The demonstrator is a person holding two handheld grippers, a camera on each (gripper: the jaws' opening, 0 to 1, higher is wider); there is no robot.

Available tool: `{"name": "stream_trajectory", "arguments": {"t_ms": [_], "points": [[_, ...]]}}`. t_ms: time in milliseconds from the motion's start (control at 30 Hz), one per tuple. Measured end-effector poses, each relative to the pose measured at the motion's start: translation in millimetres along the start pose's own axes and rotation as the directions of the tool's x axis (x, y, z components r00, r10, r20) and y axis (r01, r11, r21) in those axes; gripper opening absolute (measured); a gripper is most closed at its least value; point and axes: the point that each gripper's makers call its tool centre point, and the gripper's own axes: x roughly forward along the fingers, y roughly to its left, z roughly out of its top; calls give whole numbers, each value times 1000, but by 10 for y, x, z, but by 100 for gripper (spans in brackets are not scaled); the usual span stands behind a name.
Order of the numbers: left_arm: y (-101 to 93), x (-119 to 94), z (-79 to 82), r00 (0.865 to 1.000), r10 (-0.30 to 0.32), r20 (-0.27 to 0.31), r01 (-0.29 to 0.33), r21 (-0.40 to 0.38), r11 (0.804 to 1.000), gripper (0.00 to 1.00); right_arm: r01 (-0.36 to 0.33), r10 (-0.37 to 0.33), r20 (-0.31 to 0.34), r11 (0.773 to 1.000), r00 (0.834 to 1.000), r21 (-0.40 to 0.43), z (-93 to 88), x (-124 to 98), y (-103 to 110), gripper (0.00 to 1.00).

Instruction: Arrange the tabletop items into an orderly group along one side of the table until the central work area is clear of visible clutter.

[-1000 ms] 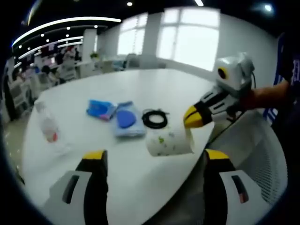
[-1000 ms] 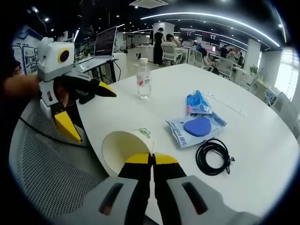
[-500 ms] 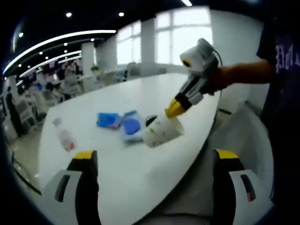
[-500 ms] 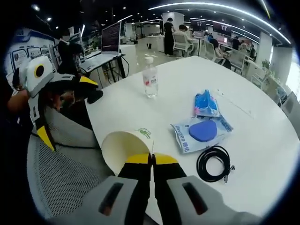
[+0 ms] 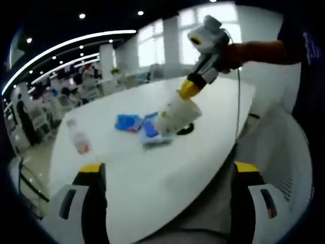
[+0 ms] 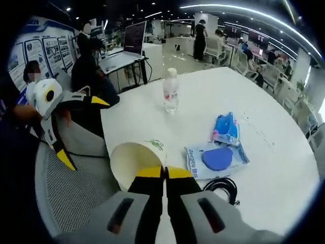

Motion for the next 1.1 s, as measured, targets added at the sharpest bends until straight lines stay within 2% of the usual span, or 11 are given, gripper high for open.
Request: {"name": "stream_trajectory", "arguments": {"t_ms": [133,267,333,400,500,633,800,900,1000,1033,1100], "points": [[34,12,-25,1000,0,-10,0,-27,1000,100,-36,36,10,998,999,-59,225,-75,-63,0],[66,24,-47,1000,10,-21,-11,-46,999,100,-47,38,-49,982,998,-181,383,-183,-150,0],[72,21,-39,1000,12,-17,-13,-50,999,100,-49,37,-58,974,998,-221,500,-239,-194,0],[66,18,-32,1000,1,-10,-1,-65,998,100,-72,56,-74,967,996,-243,588,-282,-215,0],[48,16,-46,1000,-10,-18,9,-60,998,100,-74,45,-103,953,994,-294,686,-320,-299,0],[79,1,-22,1000,0,-4,0,-66,998,100,-97,53,-140,941,989,-324,833,-352,-385,0],[189,-37,46,999,36,39,-31,-112,993,100,-130,82,-165,941,983,-311,1014,-326,-473,0],[222,-56,55,997,51,50,-48,-51,998,100,-148,101,-173,947,980,-286,1106,-269,-528,0],[238,-75,37,997,54,48,-51,-65,997,100,-191,150,-187,956,971,-223,1158,-176,-522,0],[255,-91,71,995,64,71,-58,-80,995,99,-195,156,-194,960,968,-201,1172,-124,-540,0],[258,-99,66,995,65,75,-57,-102,993,98,-203,163,-203,960,965,-195,1191,-41,-560,0]]}}
